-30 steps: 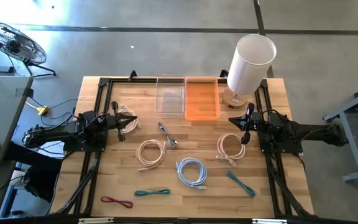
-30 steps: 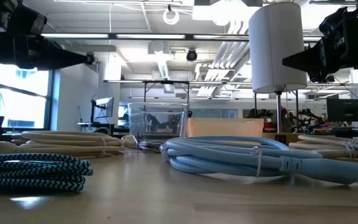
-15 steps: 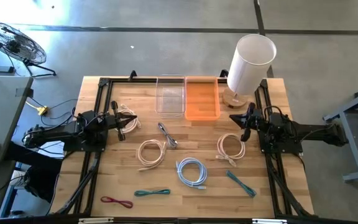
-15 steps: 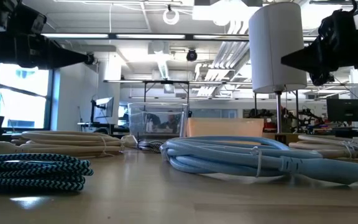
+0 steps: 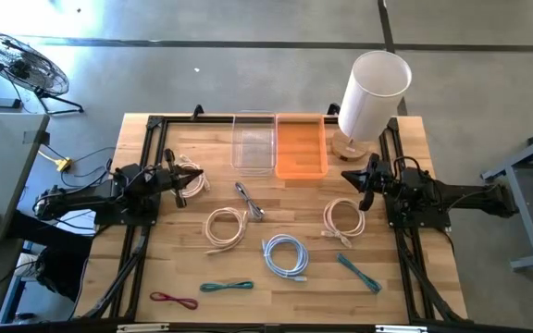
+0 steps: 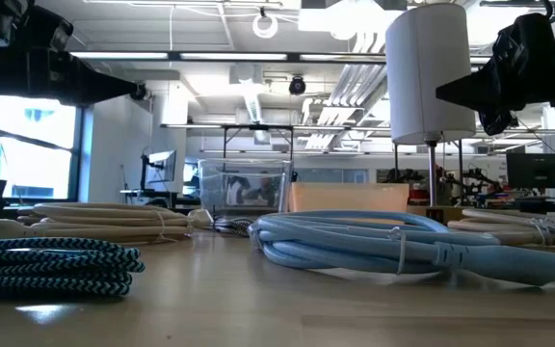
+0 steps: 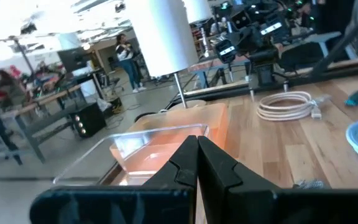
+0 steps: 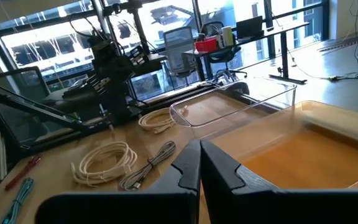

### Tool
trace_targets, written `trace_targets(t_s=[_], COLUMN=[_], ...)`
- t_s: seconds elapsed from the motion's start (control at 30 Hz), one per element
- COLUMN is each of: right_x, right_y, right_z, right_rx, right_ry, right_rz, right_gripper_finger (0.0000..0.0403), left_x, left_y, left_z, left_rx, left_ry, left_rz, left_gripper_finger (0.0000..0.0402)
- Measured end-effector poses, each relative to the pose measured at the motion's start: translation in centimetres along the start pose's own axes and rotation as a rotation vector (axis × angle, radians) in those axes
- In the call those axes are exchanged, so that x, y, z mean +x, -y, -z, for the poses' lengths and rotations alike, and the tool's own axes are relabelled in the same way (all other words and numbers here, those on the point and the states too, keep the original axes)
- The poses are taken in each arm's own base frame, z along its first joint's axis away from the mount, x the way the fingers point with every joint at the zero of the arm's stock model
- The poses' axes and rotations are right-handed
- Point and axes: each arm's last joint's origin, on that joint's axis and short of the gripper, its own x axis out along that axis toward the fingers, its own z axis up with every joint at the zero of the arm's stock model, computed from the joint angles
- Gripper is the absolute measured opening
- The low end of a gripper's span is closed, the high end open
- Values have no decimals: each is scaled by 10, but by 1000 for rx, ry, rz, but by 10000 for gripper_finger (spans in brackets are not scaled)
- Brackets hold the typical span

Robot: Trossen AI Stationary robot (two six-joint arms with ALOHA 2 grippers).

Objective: Pick & Place USB Port
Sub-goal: Put the bottom right light brown hdmi cable into the orange bin

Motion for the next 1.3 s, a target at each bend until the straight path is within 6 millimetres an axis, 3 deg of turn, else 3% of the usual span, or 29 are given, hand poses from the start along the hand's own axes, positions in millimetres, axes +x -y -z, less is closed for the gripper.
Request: trace_targets(t_s=[0.13, 0.23, 0.37, 0.57, 0.7, 0.83, 1.03, 1.17, 1.3], right_x=[-2, -6, -10, 7, 28, 49, 75, 82, 82], right_y=[-4, -10, -21, -48, -68, -84, -93, -89, -81], right_z=[-14, -41, -84, -151, -173, -170, -136, -110, -80], right_rx=[8, -45, -132, -193, -149, -106, -37, -28, -25], right_ry=[38, 35, -93, -427, -757, -1090, -1358, -1435, -1479], right_rz=[-29, -36, -1, 26, 101, 224, 378, 421, 457], right_gripper_finger=[0, 0, 0, 0, 0, 0, 11, 57, 131], left_x=[0, 0, -2, -8, -11, -12, -12, -12, -12], left_y=[1, 3, 0, -9, -13, -13, -11, -11, -11], left_z=[-1, -4, -14, -39, -48, -48, -41, -40, -40], left_rx=[-10, 2, 1, 115, 188, 193, 189, 170, 169], left_ry=[11, 64, 86, 132, 123, 80, 6, -1, 2], left_rz=[39, 134, 121, 61, 37, 61, 87, 89, 96], left_gripper_finger=[1, 1, 0, 0, 0, 0, 1, 1, 1])
